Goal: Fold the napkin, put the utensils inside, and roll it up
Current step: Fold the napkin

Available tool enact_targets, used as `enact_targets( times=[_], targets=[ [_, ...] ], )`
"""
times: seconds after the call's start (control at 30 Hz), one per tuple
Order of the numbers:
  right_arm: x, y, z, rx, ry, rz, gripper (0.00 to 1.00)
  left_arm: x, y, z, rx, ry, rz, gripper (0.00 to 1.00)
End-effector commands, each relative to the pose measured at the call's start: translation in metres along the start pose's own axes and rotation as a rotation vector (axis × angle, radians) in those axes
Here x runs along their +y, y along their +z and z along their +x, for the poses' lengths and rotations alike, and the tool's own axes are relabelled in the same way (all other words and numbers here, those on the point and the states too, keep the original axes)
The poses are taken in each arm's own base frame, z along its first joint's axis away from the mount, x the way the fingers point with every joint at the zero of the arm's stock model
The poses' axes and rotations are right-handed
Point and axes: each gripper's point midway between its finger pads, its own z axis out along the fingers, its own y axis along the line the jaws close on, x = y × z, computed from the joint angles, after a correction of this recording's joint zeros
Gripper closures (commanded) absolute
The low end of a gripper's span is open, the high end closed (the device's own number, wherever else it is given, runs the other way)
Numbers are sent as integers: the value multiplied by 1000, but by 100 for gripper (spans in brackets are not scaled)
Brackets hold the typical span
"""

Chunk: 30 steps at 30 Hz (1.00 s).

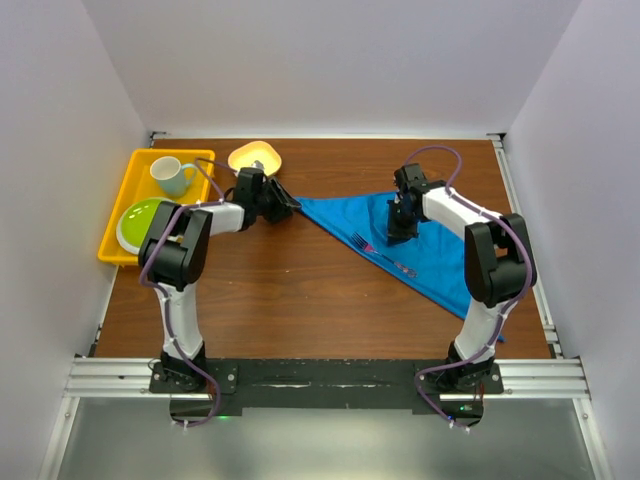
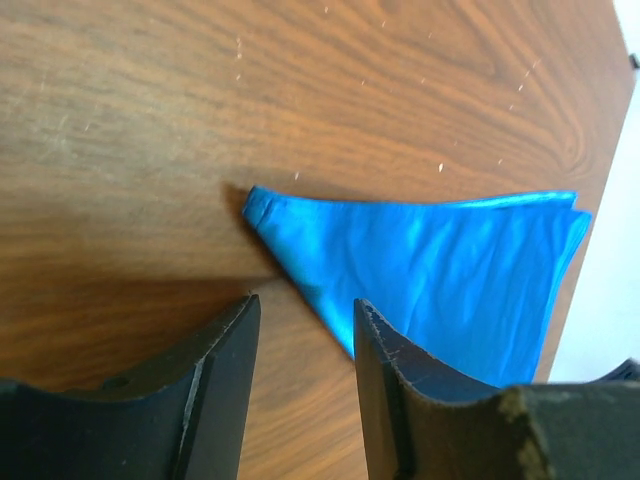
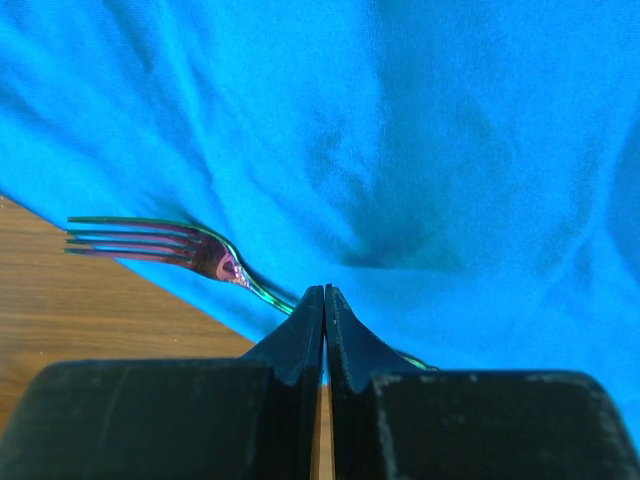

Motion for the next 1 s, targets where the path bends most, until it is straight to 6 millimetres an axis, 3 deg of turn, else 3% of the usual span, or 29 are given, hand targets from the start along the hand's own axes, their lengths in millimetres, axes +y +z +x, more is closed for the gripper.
enact_targets(
  times=[0.0, 0.43, 0.63, 0.77, 0.93, 0.97],
  targets=[
    [14, -36, -17, -73, -38, -50, 96, 3, 16, -10, -56, -18, -27, 54],
    [14, -68, -34, -157, -15, -54, 94, 23, 21, -11, -50, -19, -139, 61],
    [8, -84, -41, -184, 12, -56, 94, 18, 24, -17, -58, 41, -134, 73],
    [12, -106, -45, -200, 36, -85, 94, -23, 19, -32, -110, 227, -86, 86],
    [21, -141, -46, -245, 67, -131, 92, -84, -2, -20, -148, 380, -13, 99],
    [20, -144, -44, -244, 70, -132, 92, -97, -5, -10, -142, 406, 5, 100]
  ],
)
